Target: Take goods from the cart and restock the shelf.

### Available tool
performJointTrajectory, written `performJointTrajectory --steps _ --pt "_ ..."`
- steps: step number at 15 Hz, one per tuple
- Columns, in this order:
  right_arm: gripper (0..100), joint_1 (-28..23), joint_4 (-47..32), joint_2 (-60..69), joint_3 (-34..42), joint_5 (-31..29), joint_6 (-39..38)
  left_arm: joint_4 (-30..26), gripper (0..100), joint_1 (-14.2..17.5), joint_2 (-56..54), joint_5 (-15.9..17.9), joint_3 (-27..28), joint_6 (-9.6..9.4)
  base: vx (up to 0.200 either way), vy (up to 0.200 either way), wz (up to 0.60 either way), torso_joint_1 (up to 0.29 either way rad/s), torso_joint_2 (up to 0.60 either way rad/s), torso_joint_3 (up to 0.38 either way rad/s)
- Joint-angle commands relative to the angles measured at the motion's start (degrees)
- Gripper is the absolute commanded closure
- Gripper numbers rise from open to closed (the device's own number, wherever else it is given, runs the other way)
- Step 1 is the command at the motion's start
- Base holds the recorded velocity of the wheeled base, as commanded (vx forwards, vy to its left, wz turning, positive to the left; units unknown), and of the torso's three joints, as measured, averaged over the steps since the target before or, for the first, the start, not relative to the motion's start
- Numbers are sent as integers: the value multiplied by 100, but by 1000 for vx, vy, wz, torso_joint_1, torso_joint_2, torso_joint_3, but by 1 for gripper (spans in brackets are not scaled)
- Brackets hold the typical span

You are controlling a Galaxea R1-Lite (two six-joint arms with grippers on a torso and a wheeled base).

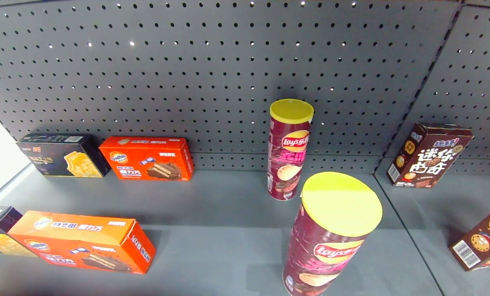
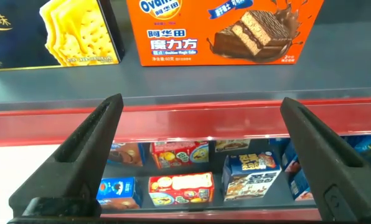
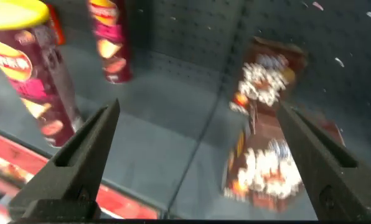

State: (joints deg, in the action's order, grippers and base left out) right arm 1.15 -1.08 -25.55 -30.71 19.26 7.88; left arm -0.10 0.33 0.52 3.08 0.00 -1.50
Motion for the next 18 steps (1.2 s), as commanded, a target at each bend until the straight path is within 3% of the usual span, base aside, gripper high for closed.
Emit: performJointTrajectory --steps 1,6,9,18 --pt "0 501 117 -1611 -823 218 232 1 0 2 9 -1 0 1 0 0 0 0 0 0" --pt "0 1362 838 -2674 -1113 166 232 1 0 2 9 -1 0 1 0 0 0 0 0 0" --pt "0 1590 1075 -3000 -1104 157 232 1 0 2 9 -1 0 1 0 0 0 0 0 0" --pt "0 2461 1146 -3641 -1209 157 250 1 0 2 9 -1 0 1 0 0 0 0 0 0"
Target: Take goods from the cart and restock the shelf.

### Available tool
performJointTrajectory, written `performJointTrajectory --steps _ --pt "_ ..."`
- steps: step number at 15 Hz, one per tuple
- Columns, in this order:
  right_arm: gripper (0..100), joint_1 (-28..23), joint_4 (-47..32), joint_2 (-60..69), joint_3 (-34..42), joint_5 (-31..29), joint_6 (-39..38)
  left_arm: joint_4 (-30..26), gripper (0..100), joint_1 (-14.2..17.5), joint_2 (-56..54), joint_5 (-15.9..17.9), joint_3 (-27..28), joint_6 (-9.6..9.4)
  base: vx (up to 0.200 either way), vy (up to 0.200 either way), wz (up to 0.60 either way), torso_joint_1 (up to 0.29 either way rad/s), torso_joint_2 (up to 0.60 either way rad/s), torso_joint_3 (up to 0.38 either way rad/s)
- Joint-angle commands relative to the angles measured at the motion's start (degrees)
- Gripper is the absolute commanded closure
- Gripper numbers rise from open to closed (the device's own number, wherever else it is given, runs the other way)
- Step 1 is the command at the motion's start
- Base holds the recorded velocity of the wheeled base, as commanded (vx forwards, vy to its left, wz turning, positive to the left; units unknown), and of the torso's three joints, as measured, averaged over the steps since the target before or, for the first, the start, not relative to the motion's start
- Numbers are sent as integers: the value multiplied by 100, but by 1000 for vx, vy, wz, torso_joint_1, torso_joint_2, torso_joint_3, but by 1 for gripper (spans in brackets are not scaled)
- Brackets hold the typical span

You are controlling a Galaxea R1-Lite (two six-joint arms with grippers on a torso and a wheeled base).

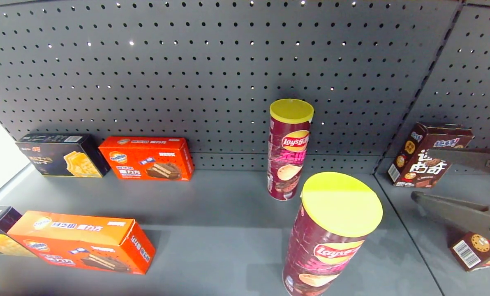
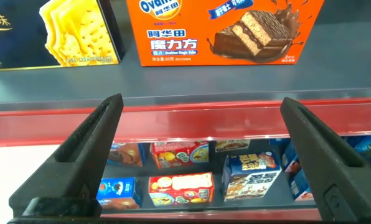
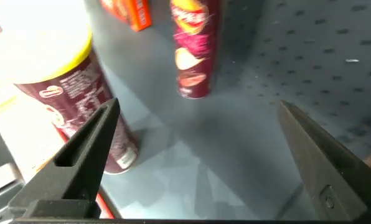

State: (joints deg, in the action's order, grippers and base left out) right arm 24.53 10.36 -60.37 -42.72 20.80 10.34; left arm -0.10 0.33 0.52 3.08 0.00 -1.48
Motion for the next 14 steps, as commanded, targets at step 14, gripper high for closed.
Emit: performJointTrajectory --steps 14 --pt "0 738 -25 -564 633 -120 118 1 0 2 9 -1 0 -2 0 0 0 0 0 0"
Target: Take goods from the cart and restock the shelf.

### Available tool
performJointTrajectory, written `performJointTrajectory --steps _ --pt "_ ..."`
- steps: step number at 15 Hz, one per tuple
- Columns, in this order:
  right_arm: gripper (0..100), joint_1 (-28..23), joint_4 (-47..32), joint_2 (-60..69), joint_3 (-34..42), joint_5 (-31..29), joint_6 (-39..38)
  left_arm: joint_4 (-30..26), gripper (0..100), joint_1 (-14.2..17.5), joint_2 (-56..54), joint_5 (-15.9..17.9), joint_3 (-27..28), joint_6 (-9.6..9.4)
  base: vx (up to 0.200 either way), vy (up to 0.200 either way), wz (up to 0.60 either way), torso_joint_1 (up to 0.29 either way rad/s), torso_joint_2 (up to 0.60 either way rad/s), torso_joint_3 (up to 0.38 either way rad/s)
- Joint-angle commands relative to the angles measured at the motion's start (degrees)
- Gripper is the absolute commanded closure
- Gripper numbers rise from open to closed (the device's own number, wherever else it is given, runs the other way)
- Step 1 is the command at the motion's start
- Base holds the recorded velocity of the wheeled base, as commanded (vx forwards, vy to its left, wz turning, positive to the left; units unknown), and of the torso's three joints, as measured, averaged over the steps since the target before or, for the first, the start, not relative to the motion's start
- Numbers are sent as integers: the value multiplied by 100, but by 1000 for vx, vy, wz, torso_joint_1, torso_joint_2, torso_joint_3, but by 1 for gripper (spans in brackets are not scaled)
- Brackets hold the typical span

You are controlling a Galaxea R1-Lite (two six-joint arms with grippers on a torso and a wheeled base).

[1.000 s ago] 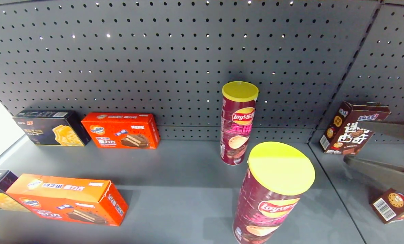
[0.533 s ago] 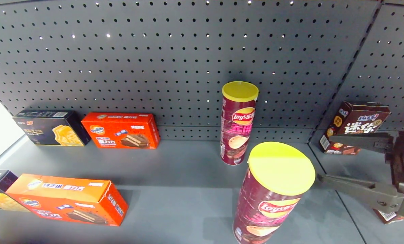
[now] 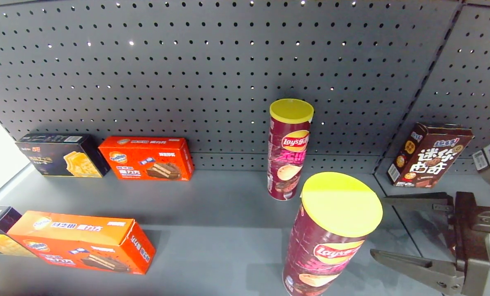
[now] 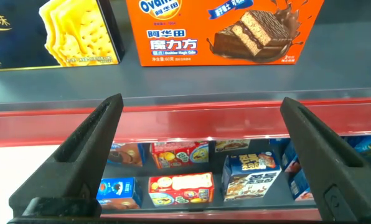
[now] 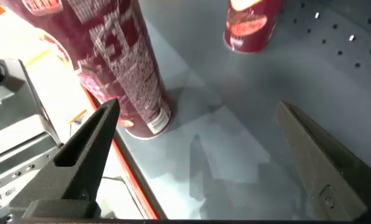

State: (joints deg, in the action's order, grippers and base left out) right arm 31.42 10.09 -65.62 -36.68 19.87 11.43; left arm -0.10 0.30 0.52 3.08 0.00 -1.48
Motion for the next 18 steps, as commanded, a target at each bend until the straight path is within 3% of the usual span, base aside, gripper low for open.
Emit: performJointTrajectory --steps 1,18 --pt "0 84 1 -74 29 -36 8 1 0 5 9 -1 0 -2 0 0 0 0 0 0" --pt "0 137 28 -742 240 -273 17 1 0 5 9 -1 0 -2 0 0 0 0 0 0"
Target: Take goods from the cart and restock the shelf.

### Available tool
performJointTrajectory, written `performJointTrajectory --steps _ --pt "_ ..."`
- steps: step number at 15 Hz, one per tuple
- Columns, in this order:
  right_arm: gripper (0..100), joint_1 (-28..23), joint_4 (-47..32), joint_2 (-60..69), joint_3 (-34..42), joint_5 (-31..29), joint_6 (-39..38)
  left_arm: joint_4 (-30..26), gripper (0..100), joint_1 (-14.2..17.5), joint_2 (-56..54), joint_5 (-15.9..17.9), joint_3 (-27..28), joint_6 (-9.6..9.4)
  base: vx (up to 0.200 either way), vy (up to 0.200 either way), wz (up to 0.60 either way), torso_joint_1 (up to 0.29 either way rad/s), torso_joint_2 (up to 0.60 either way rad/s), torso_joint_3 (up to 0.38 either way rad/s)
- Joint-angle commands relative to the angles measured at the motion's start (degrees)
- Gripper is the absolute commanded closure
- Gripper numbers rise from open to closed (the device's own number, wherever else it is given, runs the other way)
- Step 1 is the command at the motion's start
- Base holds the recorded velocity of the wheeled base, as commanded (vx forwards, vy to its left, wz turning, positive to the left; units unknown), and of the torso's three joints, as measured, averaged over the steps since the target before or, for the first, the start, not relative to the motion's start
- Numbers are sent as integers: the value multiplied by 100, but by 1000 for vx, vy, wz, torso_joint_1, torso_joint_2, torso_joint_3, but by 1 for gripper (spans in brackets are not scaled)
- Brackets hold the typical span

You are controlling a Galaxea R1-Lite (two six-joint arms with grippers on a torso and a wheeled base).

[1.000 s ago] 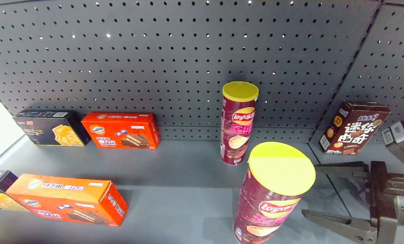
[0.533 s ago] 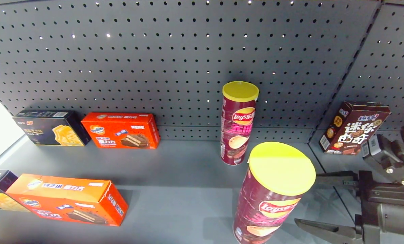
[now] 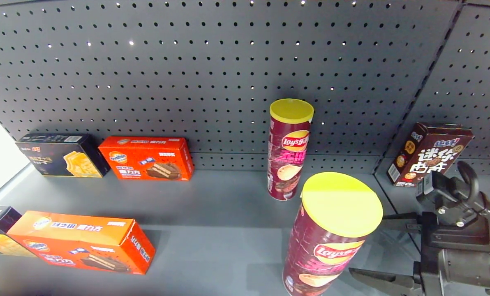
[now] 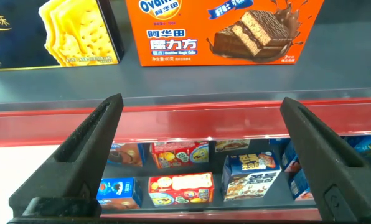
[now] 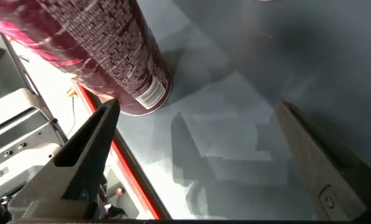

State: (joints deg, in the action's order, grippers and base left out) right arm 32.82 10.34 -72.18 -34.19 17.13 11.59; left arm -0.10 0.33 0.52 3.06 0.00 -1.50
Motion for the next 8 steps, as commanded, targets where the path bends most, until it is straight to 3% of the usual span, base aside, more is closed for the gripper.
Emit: performJointTrajectory --steps 1,8 --pt "0 5 3 -112 -26 1 1 1 0 2 9 2 0 1 0 0 0 0 0 0" --pt "0 172 3 -323 -105 1 1 1 0 2 9 2 0 1 0 0 0 0 0 0"
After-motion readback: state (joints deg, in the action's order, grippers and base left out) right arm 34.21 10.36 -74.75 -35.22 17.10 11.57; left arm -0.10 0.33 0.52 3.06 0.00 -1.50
